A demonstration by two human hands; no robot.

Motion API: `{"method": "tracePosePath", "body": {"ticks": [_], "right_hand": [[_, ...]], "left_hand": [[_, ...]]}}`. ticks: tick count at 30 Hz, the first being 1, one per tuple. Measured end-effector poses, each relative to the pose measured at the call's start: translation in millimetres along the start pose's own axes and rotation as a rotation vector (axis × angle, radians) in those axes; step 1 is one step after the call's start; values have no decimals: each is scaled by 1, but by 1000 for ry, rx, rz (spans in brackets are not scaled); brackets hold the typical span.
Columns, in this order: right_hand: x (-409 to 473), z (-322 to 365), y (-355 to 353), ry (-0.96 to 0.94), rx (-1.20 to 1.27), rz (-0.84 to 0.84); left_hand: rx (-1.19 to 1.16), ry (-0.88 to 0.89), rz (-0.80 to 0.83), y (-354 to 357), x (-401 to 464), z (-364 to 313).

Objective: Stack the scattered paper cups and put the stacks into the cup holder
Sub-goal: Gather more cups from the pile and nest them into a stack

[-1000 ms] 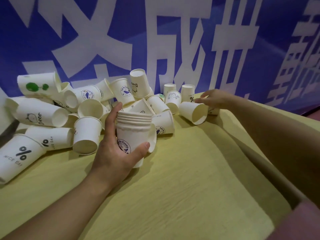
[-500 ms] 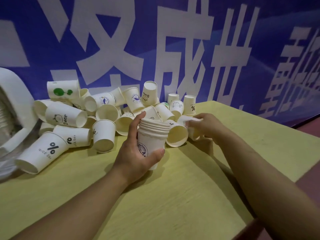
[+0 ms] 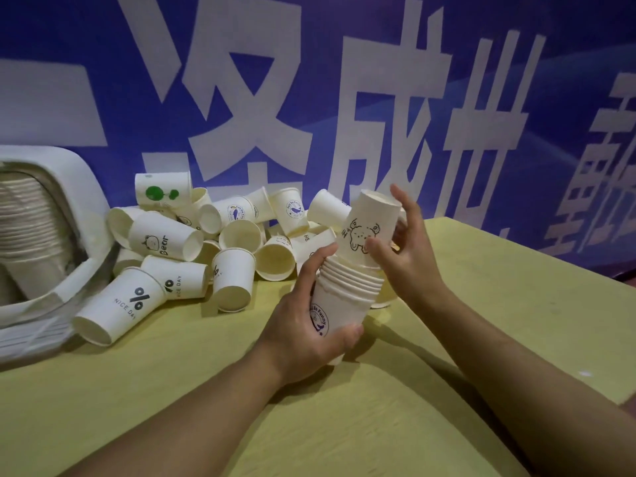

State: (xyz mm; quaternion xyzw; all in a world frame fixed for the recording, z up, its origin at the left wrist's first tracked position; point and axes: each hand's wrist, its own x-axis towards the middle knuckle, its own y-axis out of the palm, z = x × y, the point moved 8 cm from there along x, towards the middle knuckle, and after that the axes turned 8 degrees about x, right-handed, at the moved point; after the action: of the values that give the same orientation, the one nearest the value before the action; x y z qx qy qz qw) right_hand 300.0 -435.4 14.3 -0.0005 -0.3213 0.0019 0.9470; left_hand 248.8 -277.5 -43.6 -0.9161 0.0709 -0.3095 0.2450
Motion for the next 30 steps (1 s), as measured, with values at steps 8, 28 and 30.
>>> {"method": "tracePosePath", "body": {"ticks": [8, 28, 30], "right_hand": [[-4, 19, 3, -150, 109, -21], [-7, 8, 17, -78, 59, 193], [-4, 4, 11, -89, -7, 137]], "left_hand": [[-2, 0, 6, 1, 1, 1], [-113, -23, -253, -20, 2, 11], [-108, -23, -256, -20, 2, 10]]}}
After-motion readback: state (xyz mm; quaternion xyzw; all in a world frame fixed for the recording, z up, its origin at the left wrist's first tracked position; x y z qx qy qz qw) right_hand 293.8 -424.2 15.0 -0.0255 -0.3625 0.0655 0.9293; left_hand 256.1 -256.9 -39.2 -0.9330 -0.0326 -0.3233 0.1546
